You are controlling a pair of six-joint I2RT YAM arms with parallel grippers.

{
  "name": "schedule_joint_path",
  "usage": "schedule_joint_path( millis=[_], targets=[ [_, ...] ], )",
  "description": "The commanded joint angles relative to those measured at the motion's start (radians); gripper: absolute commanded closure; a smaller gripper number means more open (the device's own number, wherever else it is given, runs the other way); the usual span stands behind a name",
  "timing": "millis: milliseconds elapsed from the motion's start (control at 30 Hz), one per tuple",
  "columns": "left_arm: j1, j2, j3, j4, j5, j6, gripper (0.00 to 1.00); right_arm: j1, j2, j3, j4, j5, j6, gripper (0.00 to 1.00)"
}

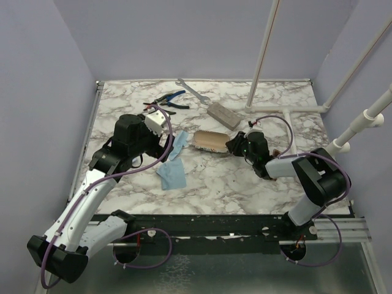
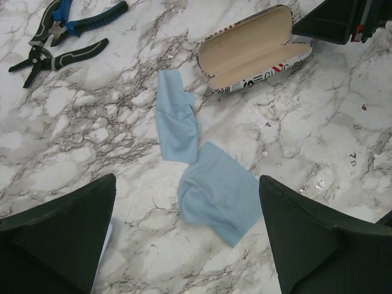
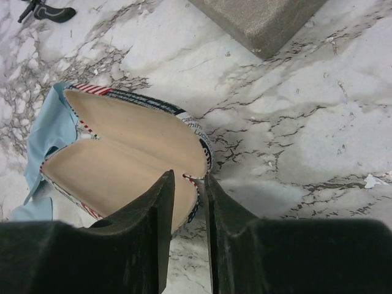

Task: Organize the sunglasses
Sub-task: Place the sunglasses case at the center of the board.

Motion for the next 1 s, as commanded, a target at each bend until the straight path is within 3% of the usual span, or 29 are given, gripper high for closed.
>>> schedule_joint_path(
  millis=[0,133,267,300,367,400,567,733,833,967],
  targets=[
    [-0.004,-0.016,-0.035,-0.008,0.001,0.041,0.02,-0.004,-0.038,0.026,-0.039,-0.005,-0.036,0.69],
    [-0.002,-0.014,-0.064,-0.05,0.036,0.15,0.02,-0.003,-0.095,0.051,-0.093,0.003,-0.105,0.62],
    [0.001,0.052,-0.06,-0.13,-0.022,0.222,0.03,-0.003,-0.206,0.098,-0.209,-0.024,-0.254,0.42],
    [0.001,0.076,-0.048,-0.149,-0.047,0.233,0.04,-0.003,-0.232,0.117,-0.25,-0.054,-0.292,0.35],
    [0.001,0.125,-0.018,-0.215,-0.058,0.275,0.05,-0.002,-0.282,0.153,-0.334,-0.106,-0.354,0.07],
    [0.001,0.15,-0.003,-0.262,-0.047,0.322,0.05,-0.002,-0.303,0.167,-0.365,-0.143,-0.374,0.02],
    [0.054,0.345,0.075,-0.436,-0.107,0.574,0.07,0.104,-0.353,0.225,-0.477,-0.288,-0.427,0.01],
    [0.394,0.527,0.266,-0.509,0.142,0.638,0.12,0.335,-0.29,0.239,-0.436,-0.239,-0.343,0.09],
    [0.484,0.523,0.265,-0.482,0.214,0.628,0.1,0.433,-0.222,0.262,-0.368,-0.217,-0.271,0.12],
    [0.534,0.432,0.136,-0.362,0.242,0.582,0.06,0.544,-0.089,0.377,-0.4,-0.186,-0.239,0.18]
  ],
)
